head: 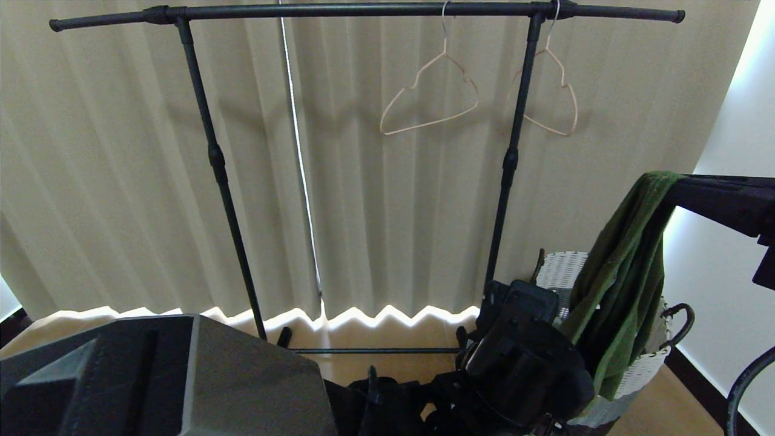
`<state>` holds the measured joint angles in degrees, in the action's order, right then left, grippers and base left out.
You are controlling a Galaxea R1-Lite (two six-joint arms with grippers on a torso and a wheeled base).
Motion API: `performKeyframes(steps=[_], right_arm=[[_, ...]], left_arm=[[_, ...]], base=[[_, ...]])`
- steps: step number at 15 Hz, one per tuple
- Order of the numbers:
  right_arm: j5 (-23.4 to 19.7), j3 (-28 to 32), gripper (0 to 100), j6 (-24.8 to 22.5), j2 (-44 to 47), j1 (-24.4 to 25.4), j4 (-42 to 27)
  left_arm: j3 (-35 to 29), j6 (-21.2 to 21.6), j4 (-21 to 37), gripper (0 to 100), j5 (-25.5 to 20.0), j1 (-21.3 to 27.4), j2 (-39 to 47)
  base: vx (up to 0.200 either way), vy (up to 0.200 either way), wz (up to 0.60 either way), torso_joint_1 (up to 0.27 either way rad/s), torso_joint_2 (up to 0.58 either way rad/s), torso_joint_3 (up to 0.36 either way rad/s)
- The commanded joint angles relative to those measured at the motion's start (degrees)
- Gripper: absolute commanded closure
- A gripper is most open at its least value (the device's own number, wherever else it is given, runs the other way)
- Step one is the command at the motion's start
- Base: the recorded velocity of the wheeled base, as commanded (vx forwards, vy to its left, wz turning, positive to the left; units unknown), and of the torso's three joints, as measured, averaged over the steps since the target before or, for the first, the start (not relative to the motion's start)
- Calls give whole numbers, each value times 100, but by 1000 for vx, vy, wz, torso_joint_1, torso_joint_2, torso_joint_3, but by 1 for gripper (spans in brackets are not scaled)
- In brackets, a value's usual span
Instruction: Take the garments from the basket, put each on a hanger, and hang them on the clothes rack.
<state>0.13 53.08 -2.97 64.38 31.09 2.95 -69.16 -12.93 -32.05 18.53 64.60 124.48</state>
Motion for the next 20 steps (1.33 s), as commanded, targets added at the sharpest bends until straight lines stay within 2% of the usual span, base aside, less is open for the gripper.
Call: performKeyframes(steps=[1, 4, 6, 10, 13, 14, 17, 20], right_arm=[[13, 10, 100, -1, -13, 3, 4], [22, 10, 100, -1, 5, 3, -5], [-13, 150, 100, -1, 119, 3, 13], [-31, 405, 100, -19, 866, 12, 848], [-31, 809, 100, -28, 1270, 12, 1120], [-31, 1029, 100, -19, 1402, 12, 1129], [13, 968, 100, -28, 1411, 3, 1120], [31, 748, 100, -28, 1253, -15, 1120]], left_arm=[[104, 63, -38, 100, 19, 0, -82], [438, 89, -82, 100, 283, 0, -556], [1115, 195, -29, 100, 212, -61, -1866], [1800, 915, 243, 100, 89, -808, -3465], [1713, 977, 735, 100, 54, -1230, -4002], [1458, 1056, 999, 100, -78, -1450, -4221], [1317, 1540, 1210, 100, -429, -2056, -4415], [1475, 1979, 1166, 100, -420, -2171, -4388]], base=[[0, 0, 0, 0, 0, 0], [0, 0, 0, 0, 0, 0], [0, 0, 0, 0, 0, 0], [0, 0, 0, 0, 0, 0], [0, 0, 0, 0, 0, 0], [0, 0, 0, 0, 0, 0], [0, 0, 0, 0, 0, 0], [0, 0, 0, 0, 0, 0]])
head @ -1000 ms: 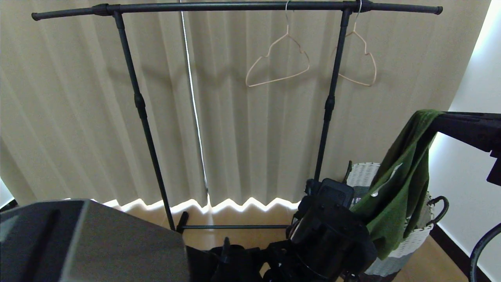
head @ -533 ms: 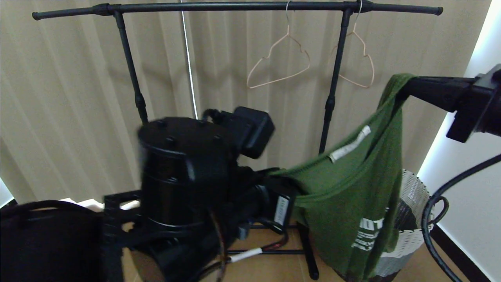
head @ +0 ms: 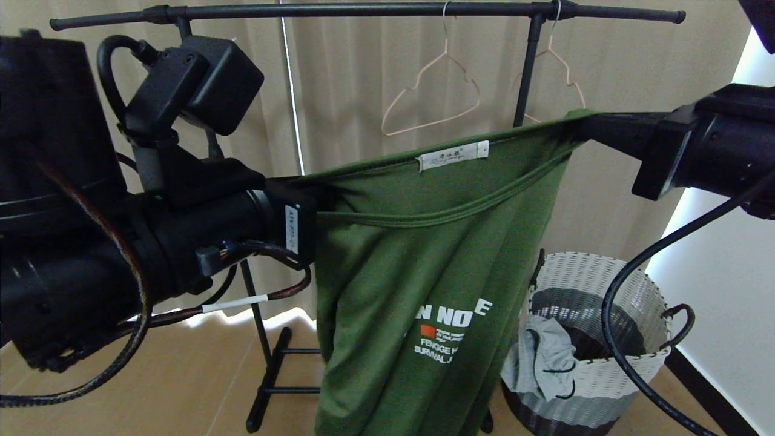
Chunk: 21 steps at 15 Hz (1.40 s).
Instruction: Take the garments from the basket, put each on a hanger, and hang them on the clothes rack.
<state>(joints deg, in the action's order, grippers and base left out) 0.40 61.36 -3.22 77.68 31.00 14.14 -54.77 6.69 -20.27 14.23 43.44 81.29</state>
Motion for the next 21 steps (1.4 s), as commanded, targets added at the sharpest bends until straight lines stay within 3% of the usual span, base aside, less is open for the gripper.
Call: performKeyframes(steps=[1, 5, 9, 15, 17, 21], right_arm=[[4, -238, 100, -3, -113, -6, 10], [4, -291, 100, -12, -218, -112, 27], [-14, -256, 100, -337, -200, -358, 62], [-23, -150, 100, -320, -174, -375, 238], [-14, -141, 100, -320, -174, -375, 256], [-14, -159, 100, -320, -200, -375, 256]], left_arm=[[63, 227, -29, 100, -8, -54, -122], [-332, 640, -73, 100, -148, -265, -219], [-1053, 658, 744, 100, -166, -450, -201], [-1202, 640, 753, 100, -711, -450, -148], [-1431, 640, 709, 100, -720, -441, 36], [-1220, 623, 683, 100, -702, -432, 28]], base=[[0, 0, 0, 0, 0, 0], [0, 0, 0, 0, 0, 0], [0, 0, 0, 0, 0, 0], [0, 0, 0, 0, 0, 0], [0, 0, 0, 0, 0, 0], [0, 0, 0, 0, 0, 0]])
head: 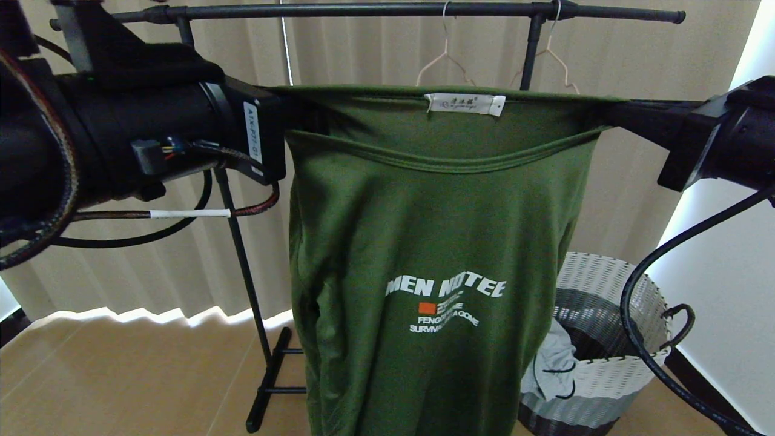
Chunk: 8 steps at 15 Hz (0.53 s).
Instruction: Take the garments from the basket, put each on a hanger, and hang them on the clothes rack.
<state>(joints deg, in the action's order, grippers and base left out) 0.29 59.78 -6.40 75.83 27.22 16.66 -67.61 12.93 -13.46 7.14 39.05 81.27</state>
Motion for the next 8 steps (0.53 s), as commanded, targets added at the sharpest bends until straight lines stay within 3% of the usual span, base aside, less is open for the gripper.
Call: performKeyframes(steps=[1, 5, 8], right_arm=[[-12, -46, 100, -2, -77, 2, -14], [-56, -397, 100, 78, -586, 2, -93], [-73, -670, 100, 104, -1175, 20, -603]], left_arm=[[187, -10, -52, 100, 15, -2, 46], [134, -256, -236, 100, 41, -11, 345], [-156, -538, -333, 100, 50, -55, 890]], base=[[0, 0, 0, 0, 0, 0], [0, 0, 0, 0, 0, 0], [0, 0, 0, 0, 0, 0]])
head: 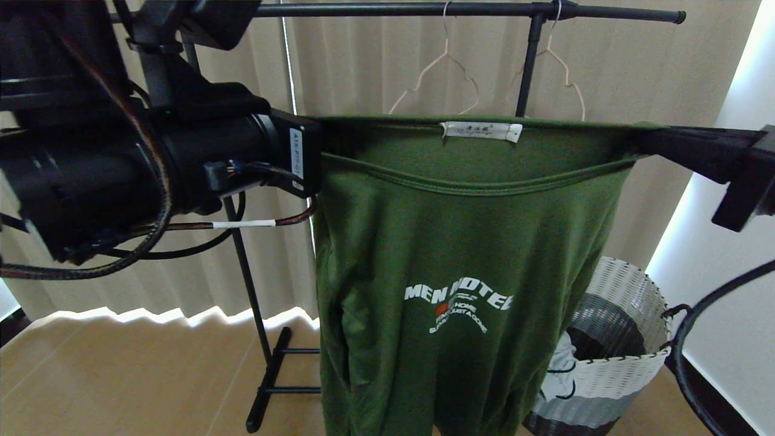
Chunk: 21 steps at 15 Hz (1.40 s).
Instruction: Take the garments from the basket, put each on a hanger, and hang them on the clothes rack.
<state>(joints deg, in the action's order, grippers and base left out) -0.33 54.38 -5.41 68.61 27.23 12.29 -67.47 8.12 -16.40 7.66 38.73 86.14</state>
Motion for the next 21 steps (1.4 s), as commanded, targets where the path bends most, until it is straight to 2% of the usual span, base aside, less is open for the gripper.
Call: performKeyframes(steps=[1, 2, 6, 12, 15, 16, 18, 21], right_arm=[[-11, -138, 100, 31, -568, 36, -350], [-73, -138, 100, 111, -717, 63, -596], [-934, -288, 100, 225, -1007, 133, -851], [-899, -323, 100, 207, -823, 115, -781], [-881, -218, 100, 207, -436, -236, -561], [-872, -209, 100, 207, -102, -385, -95], [-846, -174, 100, 198, 232, -561, 300], [-855, 354, 100, 216, 821, -623, 485]], left_arm=[[-266, -74, -65, 100, -1, -67, 527], [-460, -82, -65, 100, -1, -102, 720], [-969, -214, -57, 100, -1, -182, 1221], [-802, -232, -39, 100, 8, -217, 1107], [-389, -223, 84, 100, -10, -366, 509], [-134, -214, 207, 100, -54, -392, 131], [121, -223, 567, 100, -115, -331, -335], [305, -232, 1367, 100, -748, -138, -1161]], base=[[0, 0, 0, 0, 0, 0], [0, 0, 0, 0, 0, 0], [0, 0, 0, 0, 0, 0], [0, 0, 0, 0, 0, 0], [0, 0, 0, 0, 0, 0], [0, 0, 0, 0, 0, 0], [0, 0, 0, 0, 0, 0], [0, 0, 0, 0, 0, 0]])
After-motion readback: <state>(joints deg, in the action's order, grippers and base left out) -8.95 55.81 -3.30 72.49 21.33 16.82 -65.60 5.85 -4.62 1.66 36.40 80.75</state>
